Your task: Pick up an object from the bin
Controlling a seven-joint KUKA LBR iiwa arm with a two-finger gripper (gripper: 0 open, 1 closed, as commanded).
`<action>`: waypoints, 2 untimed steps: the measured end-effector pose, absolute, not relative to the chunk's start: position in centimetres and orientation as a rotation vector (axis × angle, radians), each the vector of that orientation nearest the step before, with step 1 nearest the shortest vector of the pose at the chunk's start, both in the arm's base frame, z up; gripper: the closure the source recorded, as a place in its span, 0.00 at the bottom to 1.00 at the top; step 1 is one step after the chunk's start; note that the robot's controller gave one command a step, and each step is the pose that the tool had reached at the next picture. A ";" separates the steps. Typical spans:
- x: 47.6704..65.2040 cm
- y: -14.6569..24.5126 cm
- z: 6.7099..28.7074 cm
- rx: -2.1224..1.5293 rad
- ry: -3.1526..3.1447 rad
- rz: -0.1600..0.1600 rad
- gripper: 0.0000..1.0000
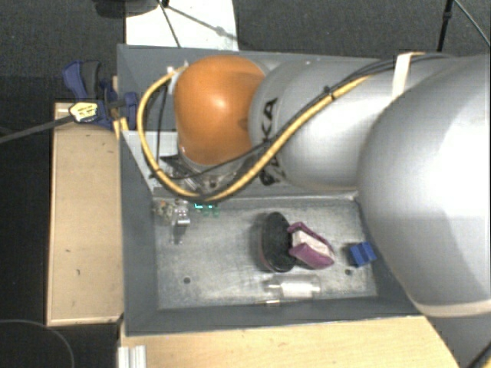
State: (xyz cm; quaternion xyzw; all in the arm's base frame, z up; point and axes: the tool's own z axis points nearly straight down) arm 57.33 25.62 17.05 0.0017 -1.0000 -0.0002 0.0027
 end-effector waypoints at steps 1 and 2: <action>58.9 25.1 6.8 -0.098 -3.138 -0.004 0.00; 59.4 24.9 10.2 -0.295 -3.134 -0.006 0.00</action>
Offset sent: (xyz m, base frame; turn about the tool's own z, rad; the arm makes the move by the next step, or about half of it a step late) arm 0.0164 -0.0060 -0.1005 0.0684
